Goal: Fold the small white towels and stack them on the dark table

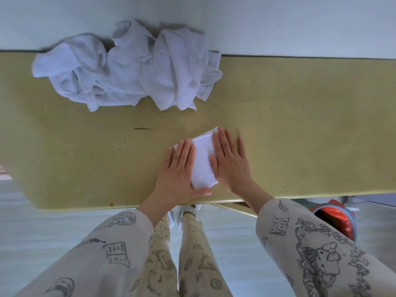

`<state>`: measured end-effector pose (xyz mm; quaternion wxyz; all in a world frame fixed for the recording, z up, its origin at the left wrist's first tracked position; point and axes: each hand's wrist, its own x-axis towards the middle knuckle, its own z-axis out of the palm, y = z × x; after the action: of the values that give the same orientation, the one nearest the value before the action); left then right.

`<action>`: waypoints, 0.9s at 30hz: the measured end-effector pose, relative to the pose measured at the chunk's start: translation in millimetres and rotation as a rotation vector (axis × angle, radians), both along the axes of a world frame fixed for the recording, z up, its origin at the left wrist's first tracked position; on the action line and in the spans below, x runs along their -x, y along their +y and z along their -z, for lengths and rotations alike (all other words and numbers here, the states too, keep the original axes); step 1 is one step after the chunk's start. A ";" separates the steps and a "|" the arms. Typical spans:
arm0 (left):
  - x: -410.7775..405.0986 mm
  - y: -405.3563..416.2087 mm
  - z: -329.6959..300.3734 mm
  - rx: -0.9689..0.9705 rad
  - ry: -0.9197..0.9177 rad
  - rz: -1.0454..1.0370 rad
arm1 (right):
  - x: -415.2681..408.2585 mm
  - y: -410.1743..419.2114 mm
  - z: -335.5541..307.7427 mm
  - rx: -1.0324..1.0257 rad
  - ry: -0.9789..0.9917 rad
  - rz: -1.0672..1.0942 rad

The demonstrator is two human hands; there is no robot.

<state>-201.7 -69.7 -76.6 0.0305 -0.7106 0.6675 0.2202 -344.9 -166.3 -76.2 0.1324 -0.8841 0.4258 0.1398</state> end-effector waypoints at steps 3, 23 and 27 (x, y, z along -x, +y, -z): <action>-3.6 -0.7 -2.9 -0.005 0.033 0.021 | 0.1 -3.5 -13.6 -0.095 -0.139 0.133; -18.8 45.4 -14.5 0.071 0.248 -0.185 | -32.9 4.9 -37.8 -0.414 -0.018 0.613; -20.3 47.8 -32.8 0.038 0.432 -0.448 | -28.0 8.6 -50.5 -0.495 -0.124 0.555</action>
<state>-181.4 -21.9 -43.8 -0.1744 -0.7773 0.4893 0.3550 -316.9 -157.7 -25.7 0.4005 -0.6831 0.5936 0.1435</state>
